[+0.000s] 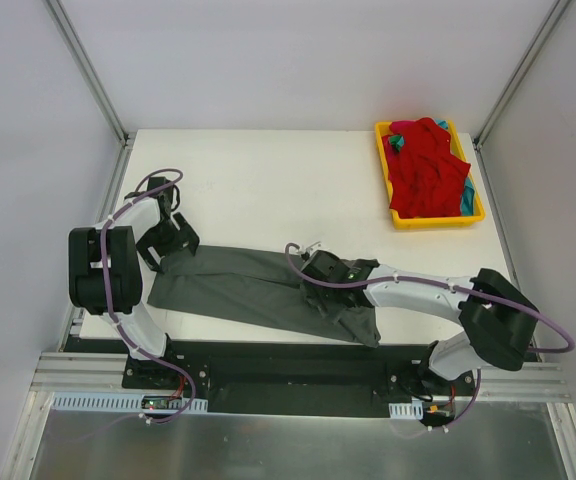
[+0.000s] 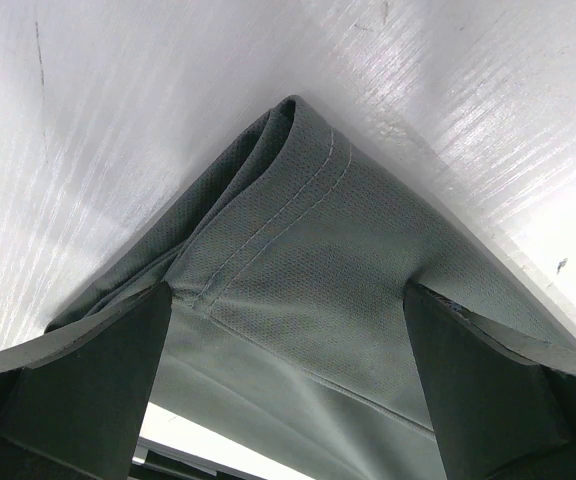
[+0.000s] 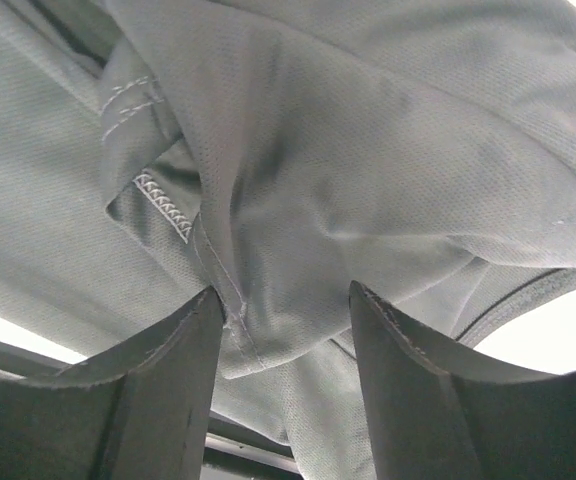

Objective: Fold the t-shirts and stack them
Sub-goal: Fold the other side of the tshirt into a rectangle

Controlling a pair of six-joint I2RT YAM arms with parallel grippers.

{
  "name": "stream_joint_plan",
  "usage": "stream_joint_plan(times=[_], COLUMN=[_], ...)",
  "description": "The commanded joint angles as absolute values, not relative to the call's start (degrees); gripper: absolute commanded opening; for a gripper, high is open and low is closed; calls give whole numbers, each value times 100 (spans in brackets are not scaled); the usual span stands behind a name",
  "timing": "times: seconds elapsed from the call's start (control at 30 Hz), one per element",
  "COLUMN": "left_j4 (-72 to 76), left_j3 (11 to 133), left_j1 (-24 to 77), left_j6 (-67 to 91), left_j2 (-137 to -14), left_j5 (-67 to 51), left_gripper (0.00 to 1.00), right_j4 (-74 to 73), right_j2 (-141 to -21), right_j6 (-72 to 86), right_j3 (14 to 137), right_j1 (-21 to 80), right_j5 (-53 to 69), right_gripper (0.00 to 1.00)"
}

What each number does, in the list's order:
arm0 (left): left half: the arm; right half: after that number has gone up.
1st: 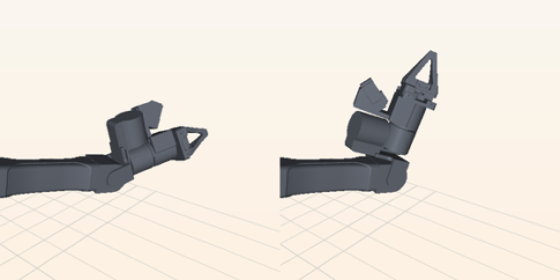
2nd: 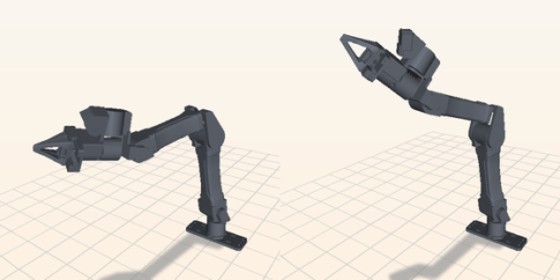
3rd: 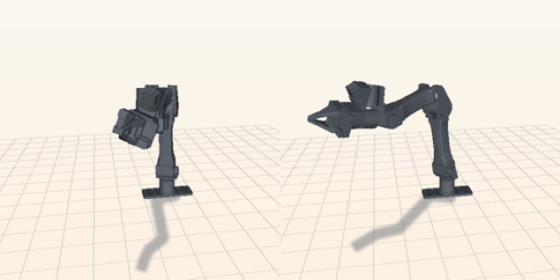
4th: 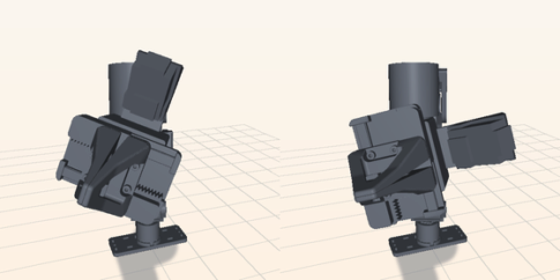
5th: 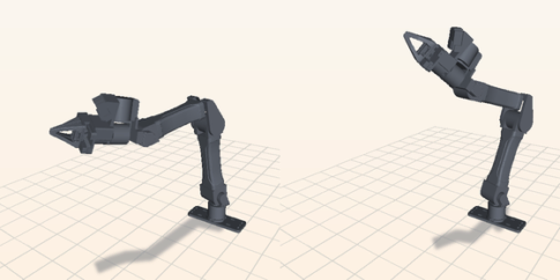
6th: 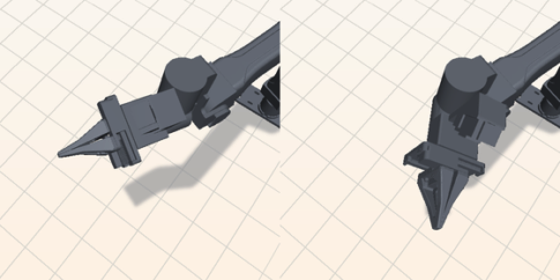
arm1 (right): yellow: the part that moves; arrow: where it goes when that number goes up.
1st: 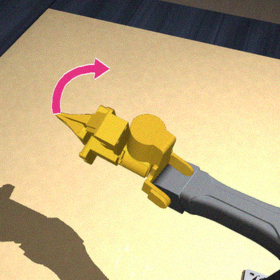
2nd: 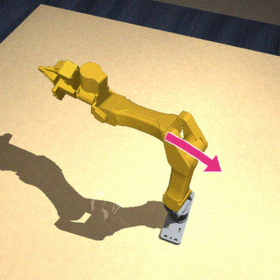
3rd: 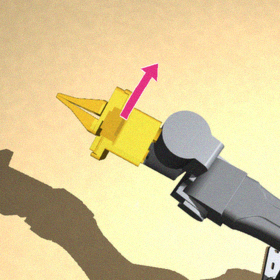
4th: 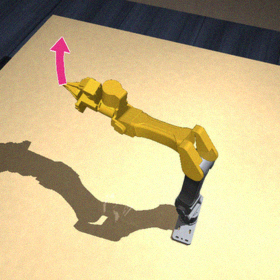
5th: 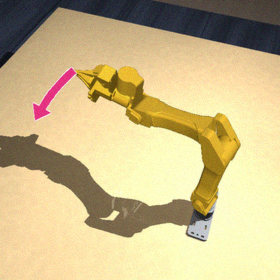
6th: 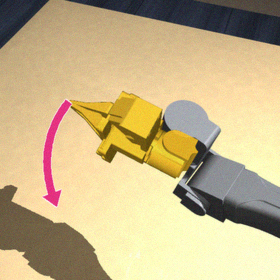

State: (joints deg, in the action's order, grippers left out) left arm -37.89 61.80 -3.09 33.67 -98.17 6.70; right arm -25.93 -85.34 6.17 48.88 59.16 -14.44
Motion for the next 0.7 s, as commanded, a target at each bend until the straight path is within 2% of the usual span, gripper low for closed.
stream_joint_plan(times=[0.0,0.17,0.3,0.67], left_j4=[-3946,-3946,-3955,-3955], left_j3=[6346,6337,6354,6363], left_j1=[-334,-325,-334,-343], left_j6=[3419,3410,3393,3349], left_j2=[-9835,-9817,-9844,-9835], left_j5=[791,809,809,923], left_gripper=[99,99,99,99], right_j4=[-2882,-3217,-3313,-3753], right_j2=[-8420,-8280,-8174,-7875], right_j6=[879,975,1072,1257], right_j3=[4983,4966,4861,4641], right_j1=[5950,5968,5968,5977], right_j5=[-1986,-2259,-2224,-2206], right_gripper=[50,29,21,18])
